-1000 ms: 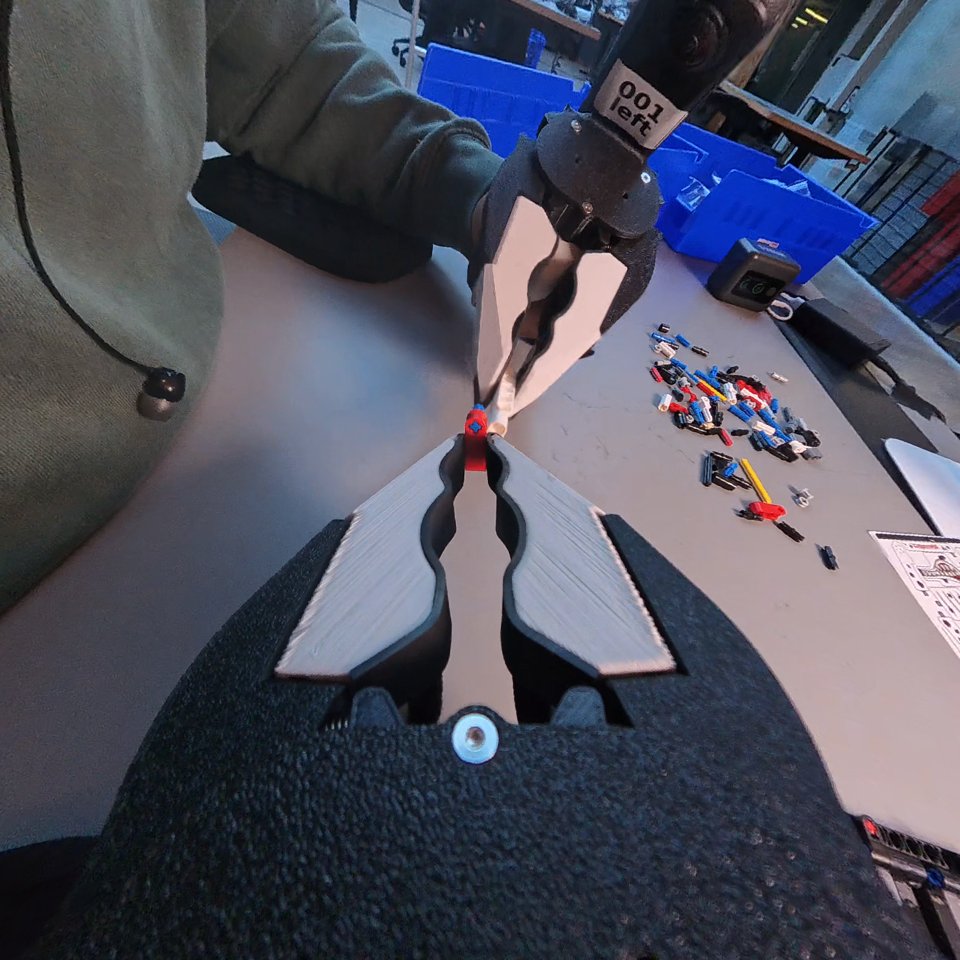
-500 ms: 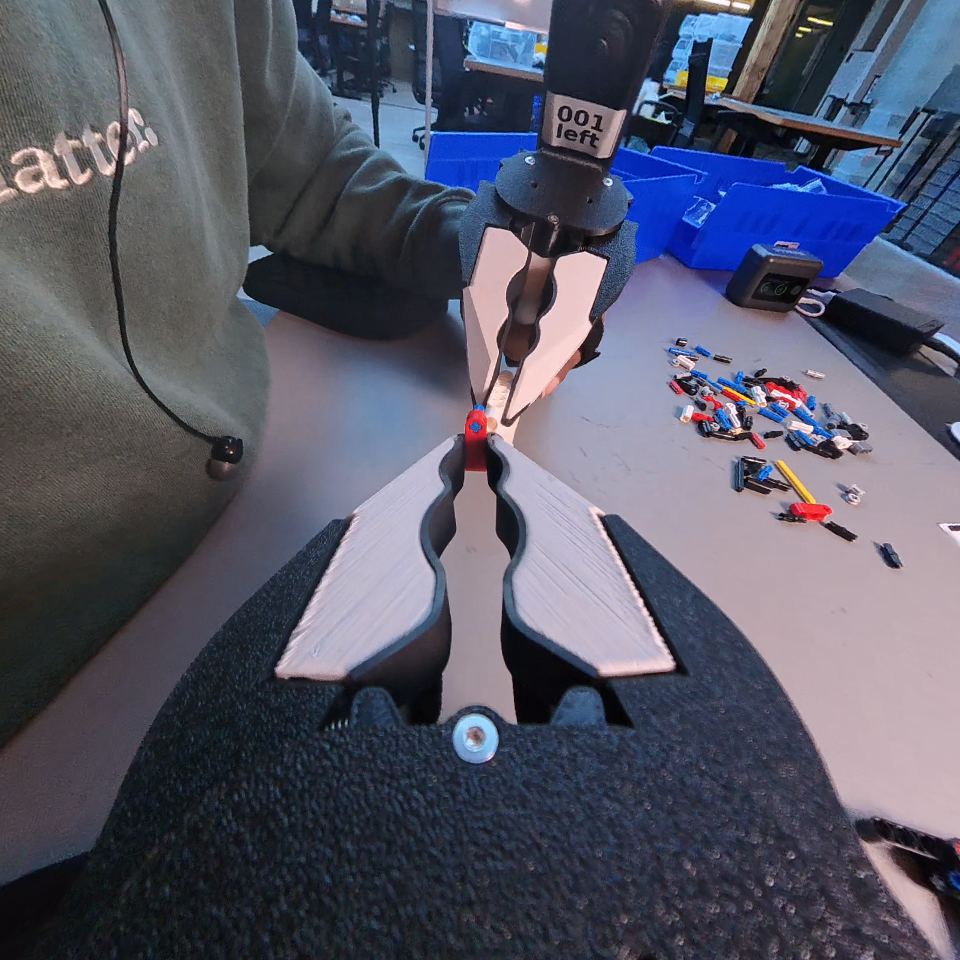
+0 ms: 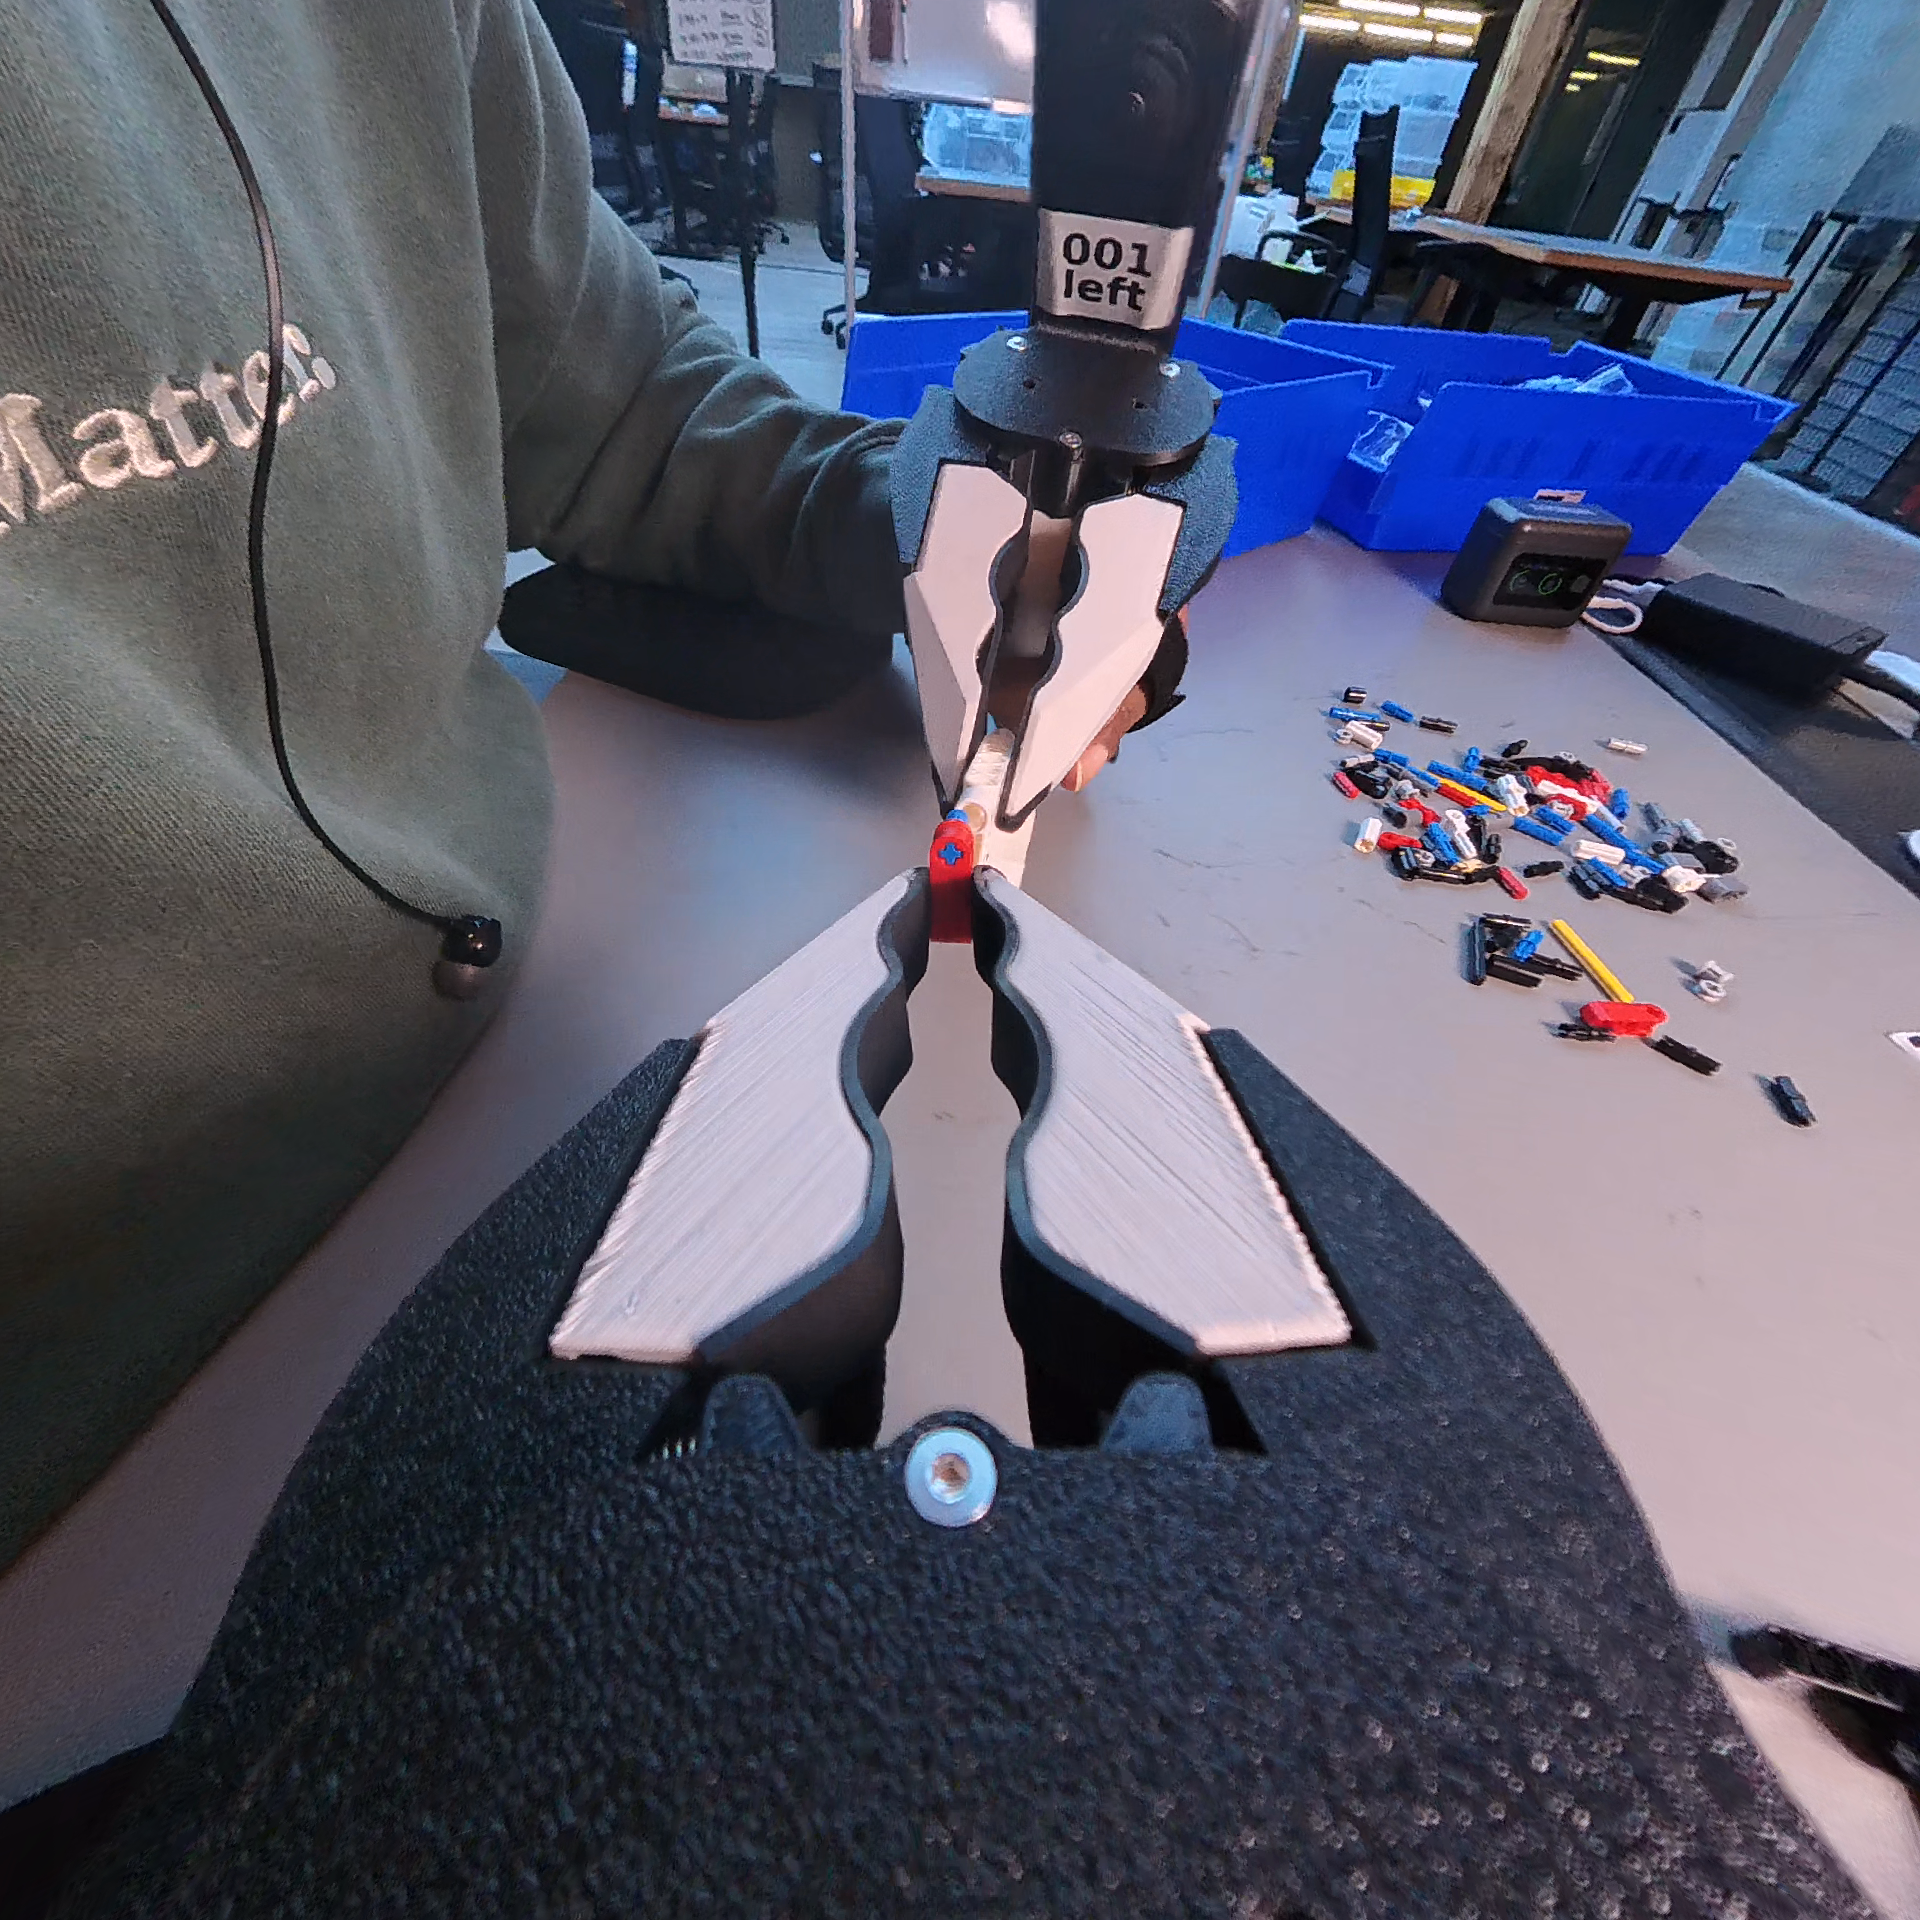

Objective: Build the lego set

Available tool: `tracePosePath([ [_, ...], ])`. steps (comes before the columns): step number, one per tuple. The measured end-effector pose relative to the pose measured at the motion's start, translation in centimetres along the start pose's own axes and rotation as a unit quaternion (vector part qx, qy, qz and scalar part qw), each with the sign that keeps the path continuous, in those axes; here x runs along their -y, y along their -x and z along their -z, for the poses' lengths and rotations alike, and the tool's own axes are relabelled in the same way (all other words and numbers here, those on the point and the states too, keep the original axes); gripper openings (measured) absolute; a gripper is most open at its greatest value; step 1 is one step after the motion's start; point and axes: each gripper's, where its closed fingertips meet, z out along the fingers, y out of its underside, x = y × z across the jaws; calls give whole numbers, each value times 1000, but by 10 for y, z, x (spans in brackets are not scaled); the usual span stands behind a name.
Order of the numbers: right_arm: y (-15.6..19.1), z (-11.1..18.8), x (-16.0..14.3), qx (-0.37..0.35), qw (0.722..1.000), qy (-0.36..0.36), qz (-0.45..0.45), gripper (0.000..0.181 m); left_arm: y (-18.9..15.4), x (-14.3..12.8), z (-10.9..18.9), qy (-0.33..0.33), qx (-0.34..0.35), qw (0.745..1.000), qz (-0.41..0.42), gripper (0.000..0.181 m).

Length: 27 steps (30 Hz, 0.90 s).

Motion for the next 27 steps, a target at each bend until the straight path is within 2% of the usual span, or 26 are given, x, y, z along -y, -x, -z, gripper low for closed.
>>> tracePosePath([
  [7, -3, -1, 4, 4, 998, -13, -55, 7, 1, 3, 2, -3, 15, 1000, -9, 6],
  [14, -5, -3, 3, -14, 999, 4, -44, 7, 2, 3, 4, -4, 24, 1000, -7, 6],
  [24, -2, -2, -3, -2, 998, 17, -58, 6, 0, -2, -1, 11, 30, 999, -7, 6],
  [27, -2, -6, -10, -6, 998, 41, -40, 7, 2, -5, -1, 19, 31, 999, -2, 6],
])
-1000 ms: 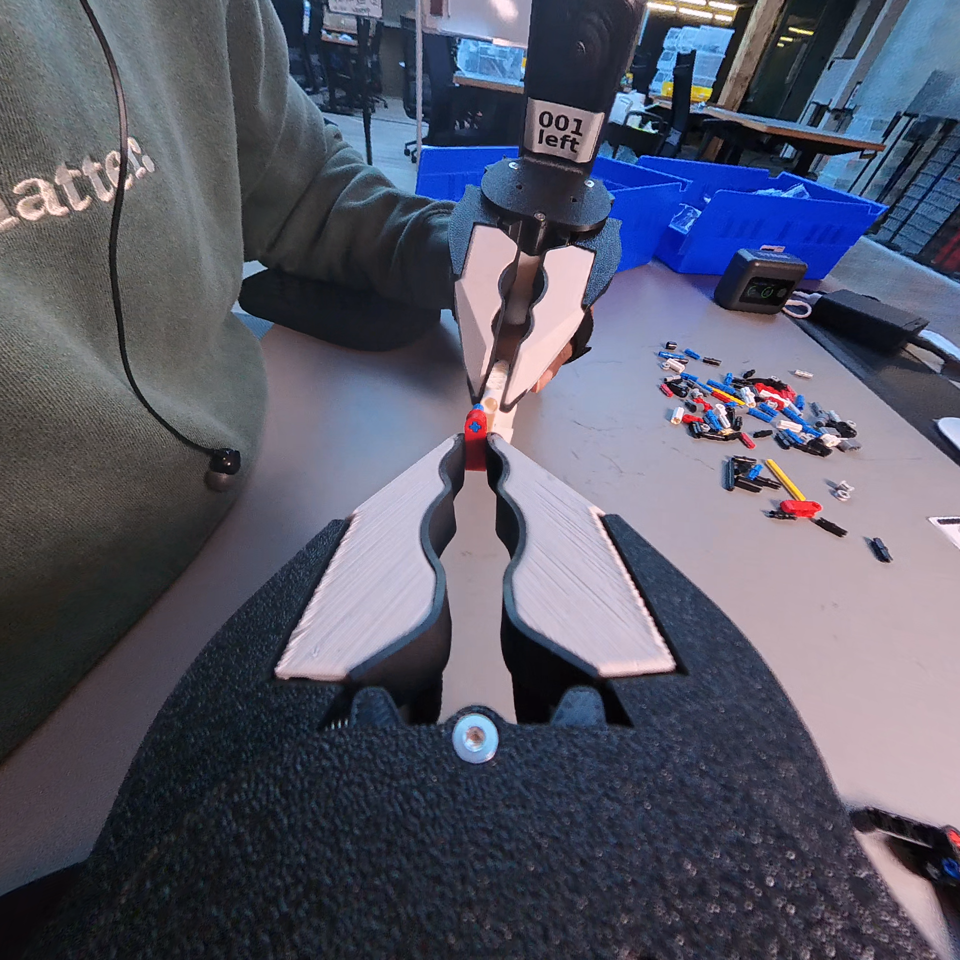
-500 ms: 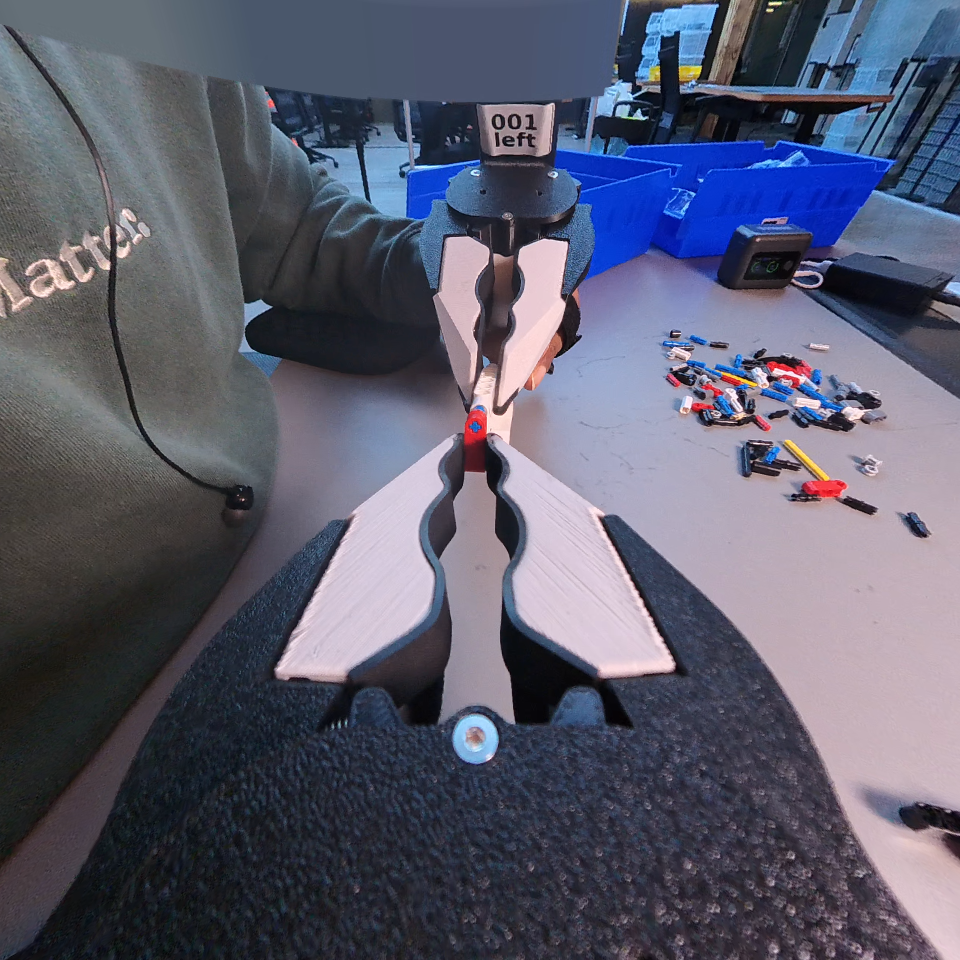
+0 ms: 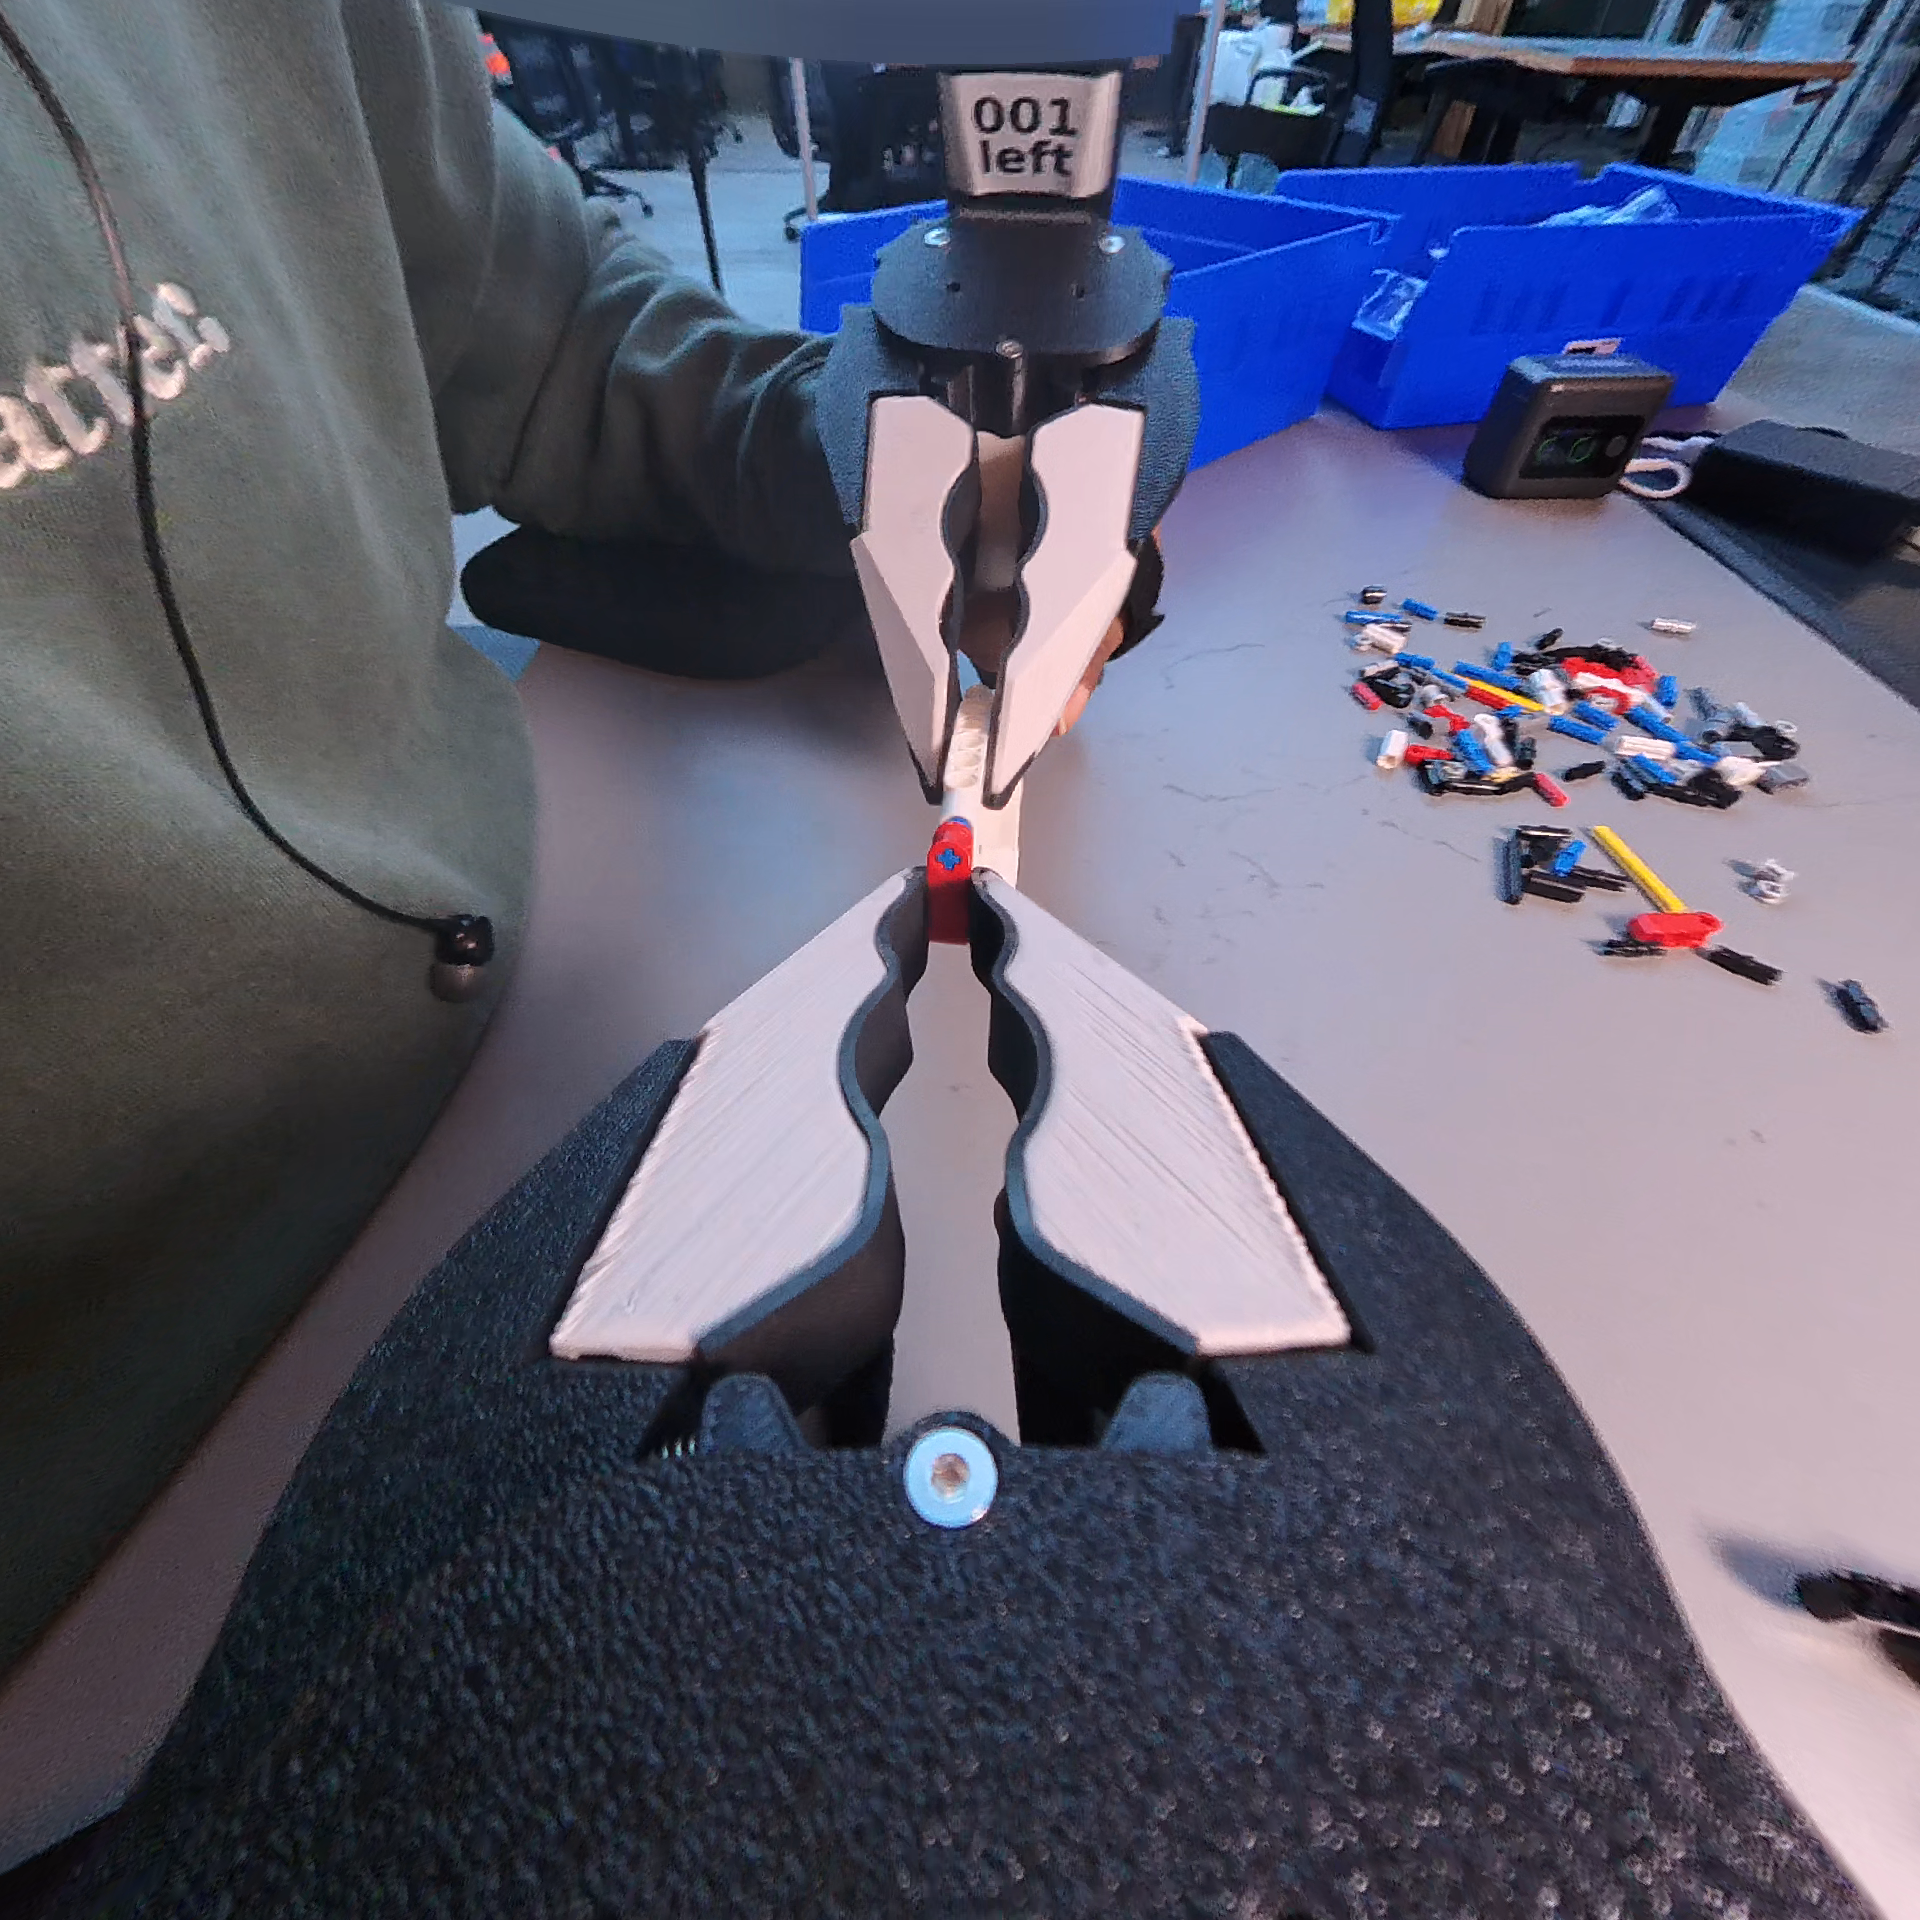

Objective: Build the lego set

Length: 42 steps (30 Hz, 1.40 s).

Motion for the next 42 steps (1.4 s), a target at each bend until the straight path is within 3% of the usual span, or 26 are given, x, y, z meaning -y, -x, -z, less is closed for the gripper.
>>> tracePosePath([
  [7, 1, 0, 4, -2, 1000, -9, 3, 6, -2, 4, 1, -16, -11, 1000, 17, 6],
  [10, 10, 2, 18, 29, 998, -52, -20, 7, -9, 17, 2, -54, -30, 998, 32, 6],
  [16, 3, 5, 30, 20, 996, -83, -35, 7, -4, 26, 7, -84, -33, 995, 45, 6],
  [20, -10, 7, 39, -18, 993, -104, -46, 8, 6, 31, 12, -108, -30, 992, 65, 7],
  [21, -14, 10, 42, -32, 993, -110, -39, 17, 11, 34, 14, -119, -30, 989, 81, 7],
  [22, -20, 12, 43, -53, 992, -110, -29, 32, 15, 36, 16, -131, -34, 985, 107, 7],
  [24, -28, 18, 44, -85, 990, -112, -16, 43, 24, 43, 25, -175, -49, 968, 175, 7],
  [31, -36, 22, 50, -132, 983, -124, -8, 32, 38, 58, 41, -268, -101, 903, 321, 7],
  [36, -43, 16, 48, -176, 980, -97, 7, 27, 43, 47, 27, -248, -96, 883, 386, 7],
  [42, -55, 8, 27, -185, 981, -52, -27, 25, 47, 31, 16, -206, -69, 883, 416, 7],
])
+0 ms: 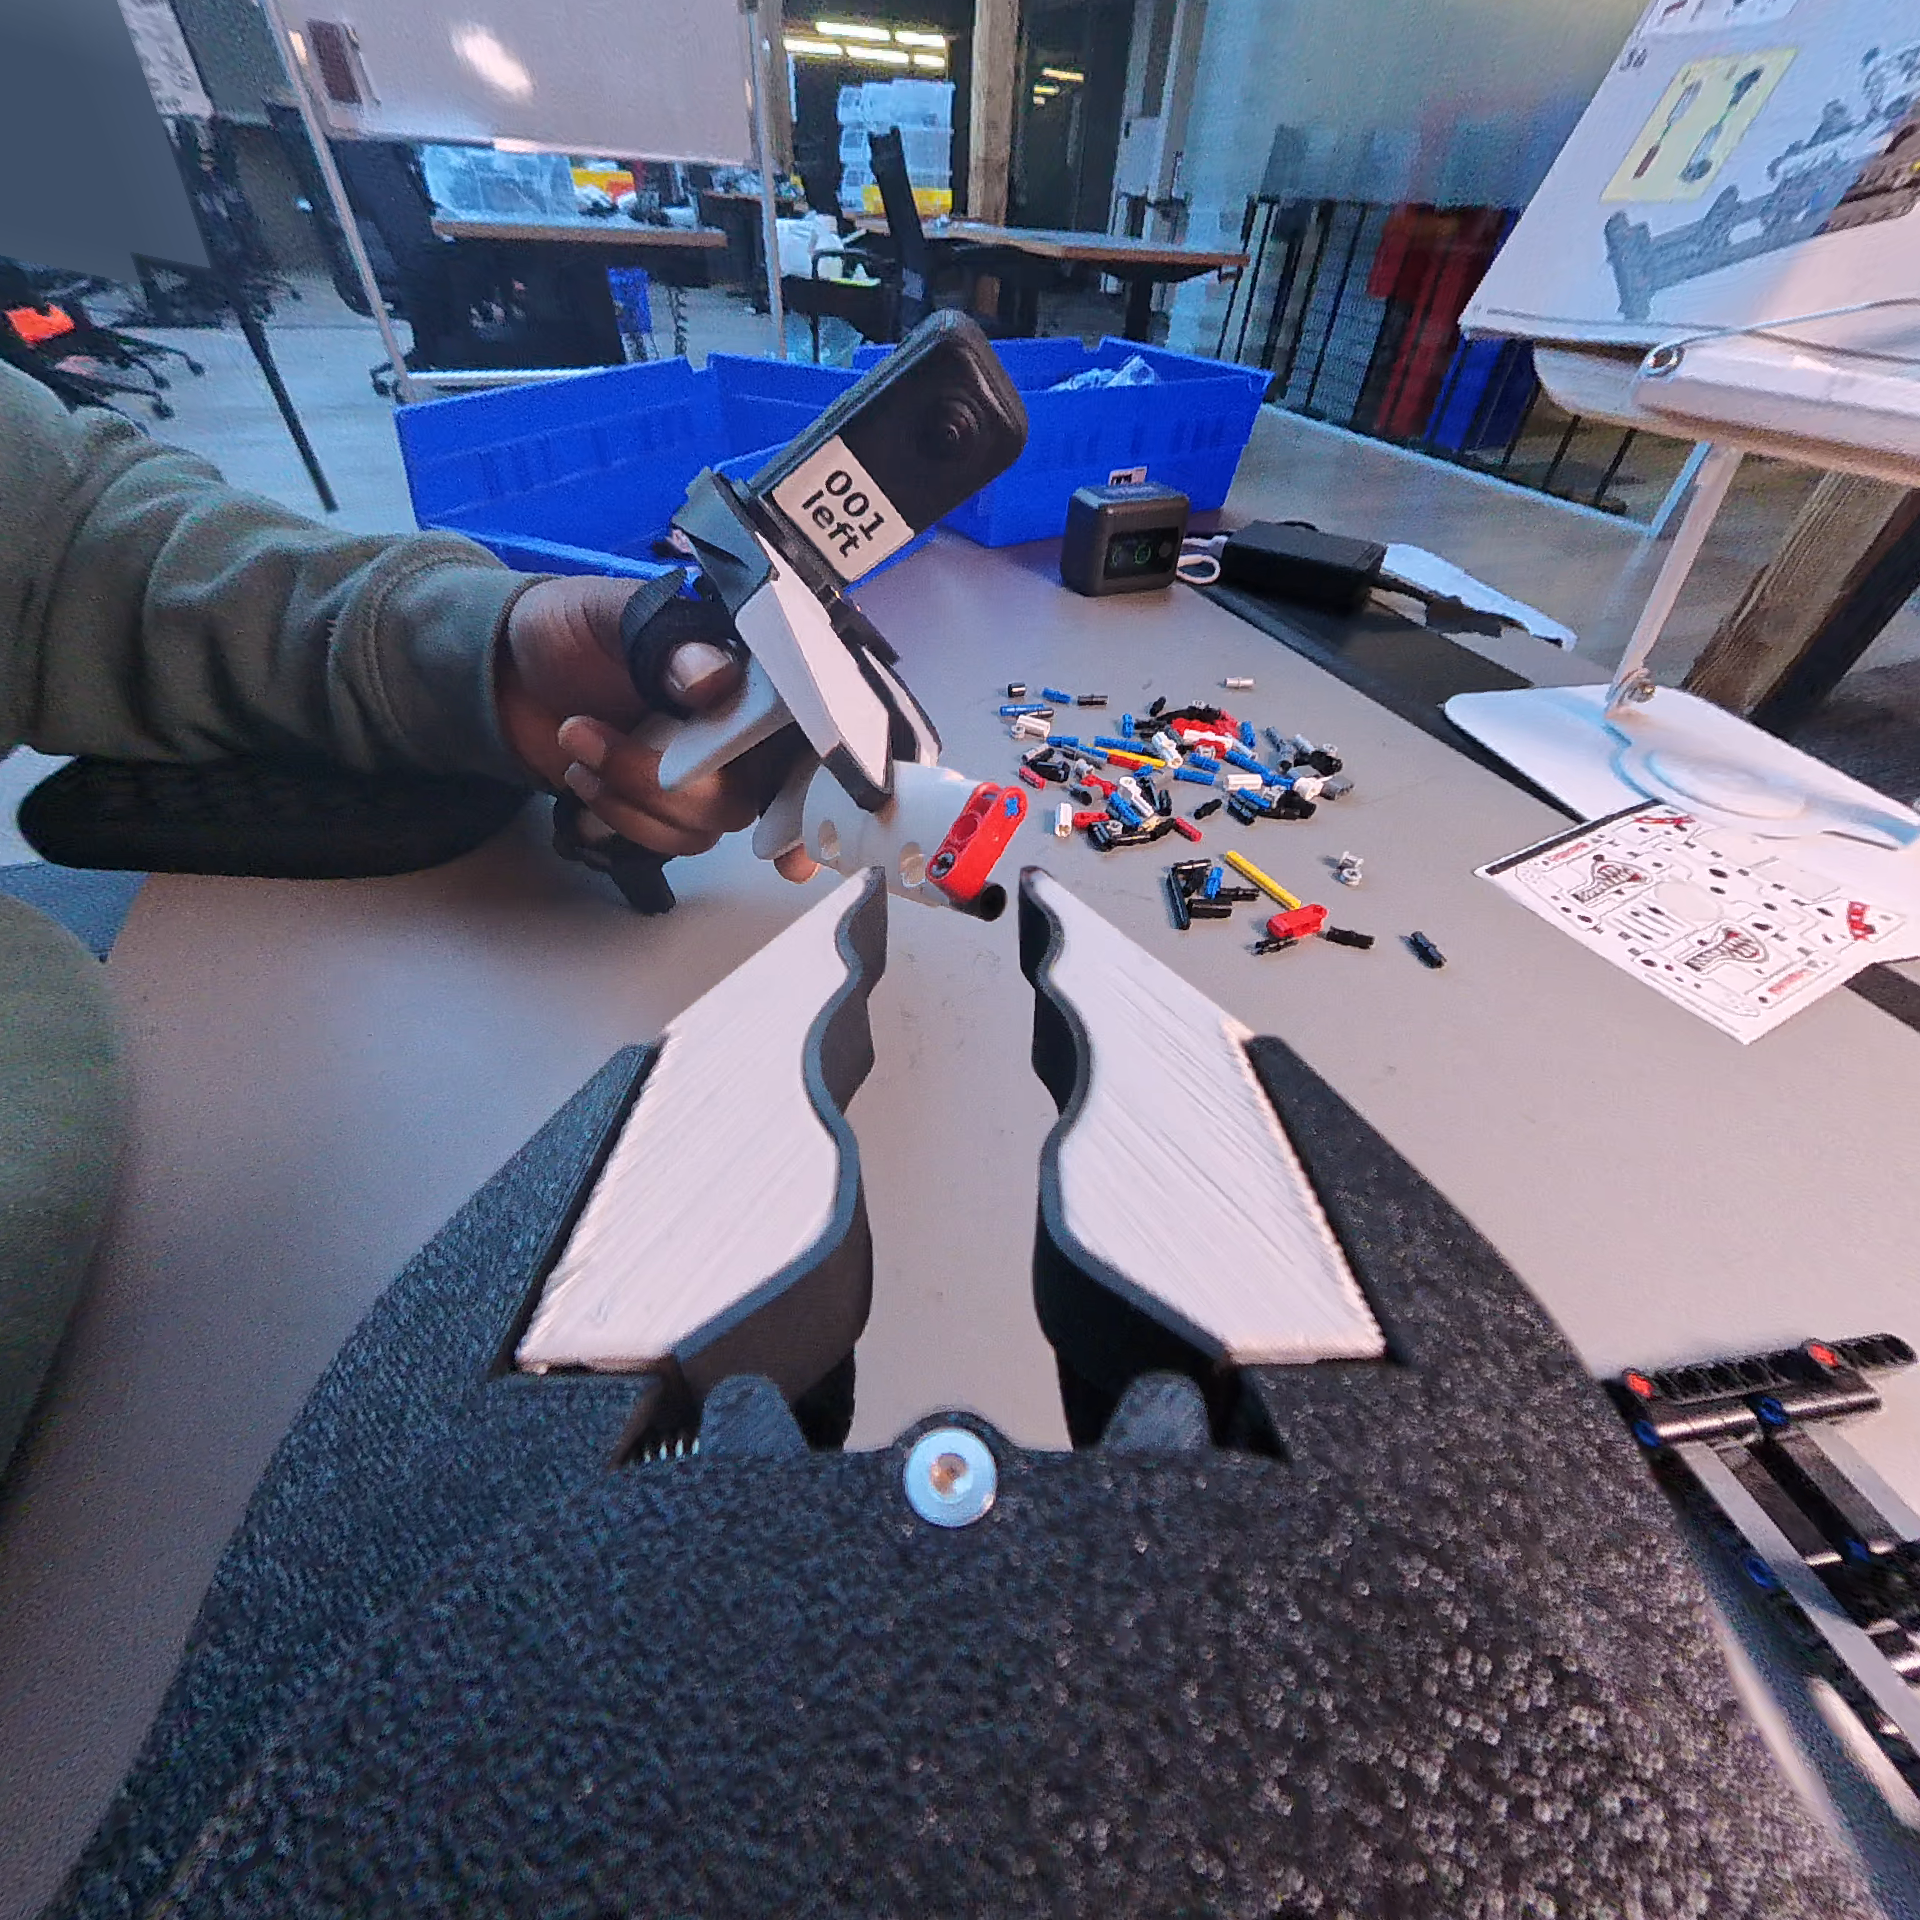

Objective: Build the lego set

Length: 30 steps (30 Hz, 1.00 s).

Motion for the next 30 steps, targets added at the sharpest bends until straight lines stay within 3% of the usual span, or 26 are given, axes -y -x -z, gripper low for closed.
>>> tracePosePath([
  [3, -2, -3, -3, -12, 1000, 7, 8, 14, 0, -2, -1, 4, 5, 1000, 2, 7],
  [7, -1, -4, -5, -8, 1000, 17, 15, 13, 1, -2, 1, 4, 8, 1000, -3, 7],
  [11, 1, -6, -13, -3, 999, 30, 38, 14, 5, -5, 2, 29, 40, 997, -63, 8],
  [17, 8, -12, -31, 11, 996, 68, 62, 18, 23, -26, 6, 137, 147, 952, -231, 7],
  [23, 13, -13, -43, 22, 991, 105, 85, 12, 28, -38, 4, 175, 153, 936, -263, 8],
  [30, 11, -16, -64, 20, 980, 166, 106, 10, 52, -50, 9, 234, 214, 891, -326, 9],
])
